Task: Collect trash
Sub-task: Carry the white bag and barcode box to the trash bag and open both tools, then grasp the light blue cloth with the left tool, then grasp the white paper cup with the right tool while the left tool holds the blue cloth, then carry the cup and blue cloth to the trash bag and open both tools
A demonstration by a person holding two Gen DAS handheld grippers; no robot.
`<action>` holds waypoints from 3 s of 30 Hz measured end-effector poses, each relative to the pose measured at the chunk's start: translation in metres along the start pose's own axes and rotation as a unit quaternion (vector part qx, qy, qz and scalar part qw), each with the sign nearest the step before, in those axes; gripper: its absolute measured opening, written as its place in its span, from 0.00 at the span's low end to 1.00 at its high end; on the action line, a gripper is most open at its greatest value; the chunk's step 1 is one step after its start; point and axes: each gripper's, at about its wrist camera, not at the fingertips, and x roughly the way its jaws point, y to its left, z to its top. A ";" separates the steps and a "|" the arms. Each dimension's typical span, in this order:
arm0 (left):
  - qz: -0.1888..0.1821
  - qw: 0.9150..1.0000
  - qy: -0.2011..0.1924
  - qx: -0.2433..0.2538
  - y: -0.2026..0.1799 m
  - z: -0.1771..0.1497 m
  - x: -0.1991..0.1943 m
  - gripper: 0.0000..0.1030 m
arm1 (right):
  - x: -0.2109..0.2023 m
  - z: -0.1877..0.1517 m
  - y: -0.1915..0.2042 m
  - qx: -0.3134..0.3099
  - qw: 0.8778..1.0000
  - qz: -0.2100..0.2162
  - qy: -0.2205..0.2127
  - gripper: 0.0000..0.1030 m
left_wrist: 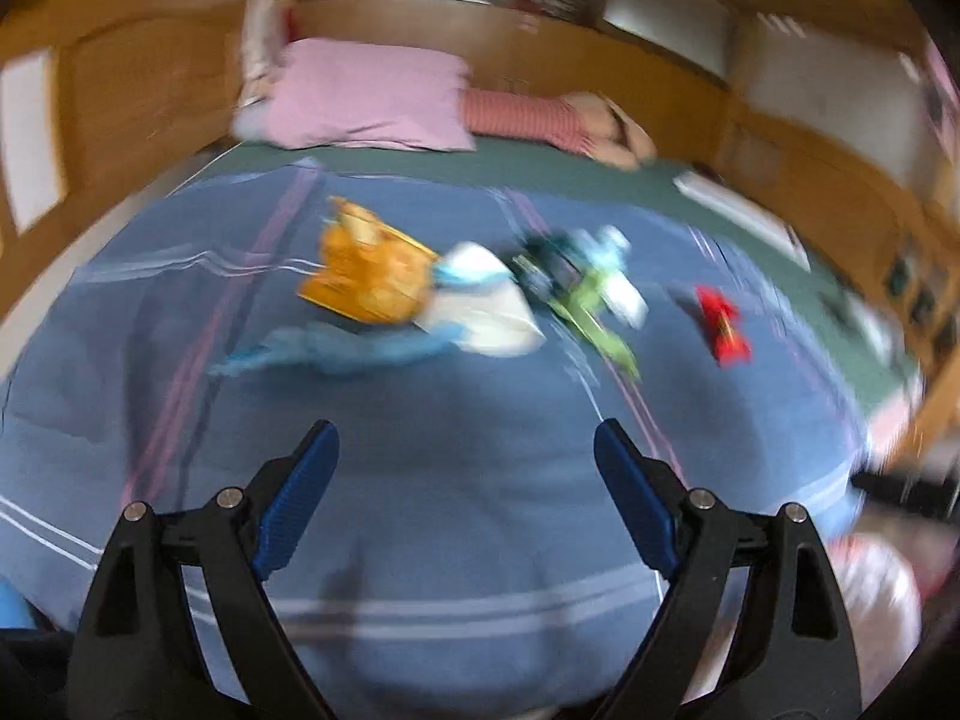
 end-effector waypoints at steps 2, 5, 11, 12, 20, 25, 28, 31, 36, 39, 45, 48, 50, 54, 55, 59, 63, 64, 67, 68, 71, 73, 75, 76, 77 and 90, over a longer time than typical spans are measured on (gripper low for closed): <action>0.009 0.997 -0.003 -0.080 0.038 0.021 0.003 0.84 | 0.003 0.003 0.006 0.002 1.000 0.014 -0.001 0.75; 0.071 0.982 0.010 -0.173 0.094 0.047 0.017 0.84 | 0.007 0.002 0.011 -0.009 1.000 0.009 -0.004 0.75; 0.141 0.952 0.077 -0.261 0.155 0.055 0.067 0.83 | 0.023 -0.007 -0.002 0.014 1.000 0.009 0.020 0.75; 0.136 0.954 0.087 -0.254 0.155 0.055 0.075 0.83 | 0.024 -0.009 -0.006 0.021 0.999 0.010 0.024 0.75; 0.098 0.983 0.107 -0.117 0.088 0.067 0.119 0.84 | 0.030 -0.016 -0.023 0.029 0.999 -0.004 0.032 0.75; 0.092 0.985 0.145 -0.028 0.042 0.053 0.141 0.39 | 0.034 -0.013 -0.017 0.006 0.999 -0.016 0.030 0.75; 0.086 0.985 0.147 -0.036 0.040 0.048 0.132 0.23 | 0.033 -0.009 -0.007 -0.010 1.000 -0.013 0.018 0.75; 0.077 0.984 0.141 -0.077 0.047 0.040 0.111 0.21 | 0.034 -0.004 0.003 -0.021 1.000 -0.012 0.012 0.75; 0.079 0.988 0.076 -0.112 0.061 0.032 0.054 0.21 | 0.041 0.010 0.027 -0.032 0.999 0.009 0.001 0.75; 0.065 0.982 0.044 -0.171 0.086 0.027 0.026 0.21 | 0.052 0.022 0.048 -0.046 0.999 0.016 -0.010 0.75; 0.054 0.957 0.026 -0.285 0.132 0.018 0.015 0.20 | 0.092 0.050 0.101 -0.068 0.997 0.038 -0.012 0.75; 0.059 0.955 0.029 -0.289 0.133 0.017 0.015 0.21 | 0.118 0.060 0.138 -0.091 0.995 0.038 -0.008 0.75; 0.069 0.953 0.033 -0.292 0.134 0.016 0.016 0.21 | 0.136 0.066 0.161 -0.114 0.993 0.030 -0.006 0.75; 0.079 0.948 0.038 -0.307 0.143 0.011 0.016 0.21 | 0.179 0.079 0.196 -0.141 0.990 -0.023 -0.004 0.75; 0.084 0.948 0.036 -0.306 0.144 0.011 0.015 0.21 | 0.193 0.084 0.202 -0.146 0.988 -0.041 0.003 0.75; 0.087 0.953 0.040 -0.288 0.138 0.011 0.017 0.21 | 0.226 0.093 0.202 -0.135 0.988 -0.067 0.027 0.75; 0.080 0.956 0.049 -0.279 0.133 0.012 0.023 0.21 | 0.243 0.092 0.198 -0.131 0.988 -0.052 0.056 0.75; 0.081 0.956 0.049 -0.277 0.132 0.012 0.023 0.21 | 0.246 0.091 0.196 -0.128 0.989 -0.039 0.063 0.70; 0.084 0.958 0.048 -0.271 0.131 0.014 0.024 0.21 | 0.242 0.087 0.195 -0.129 0.990 -0.005 0.065 0.53; 0.087 0.958 0.047 -0.269 0.131 0.014 0.024 0.21 | 0.238 0.084 0.196 -0.136 0.989 -0.002 0.061 0.51; 0.096 0.958 0.046 -0.265 0.131 0.014 0.023 0.21 | 0.223 0.074 0.198 -0.158 0.985 0.017 0.060 0.22; 0.101 0.961 0.046 -0.254 0.127 0.015 0.024 0.21 | 0.211 0.067 0.198 -0.162 0.985 0.031 0.060 0.18; 0.107 0.964 0.043 -0.239 0.120 0.016 0.024 0.21 | 0.191 0.058 0.194 -0.177 0.982 0.035 0.050 0.17; 0.109 0.966 0.040 -0.229 0.116 0.017 0.023 0.21 | 0.185 0.055 0.193 -0.181 0.982 0.037 0.046 0.17; 0.110 0.968 0.037 -0.223 0.113 0.017 0.022 0.21 | 0.175 0.051 0.190 -0.186 0.981 0.039 0.041 0.17; 0.104 0.982 0.037 -0.152 0.078 0.009 0.018 0.21 | 0.117 0.020 0.119 -0.166 0.985 0.024 0.032 0.17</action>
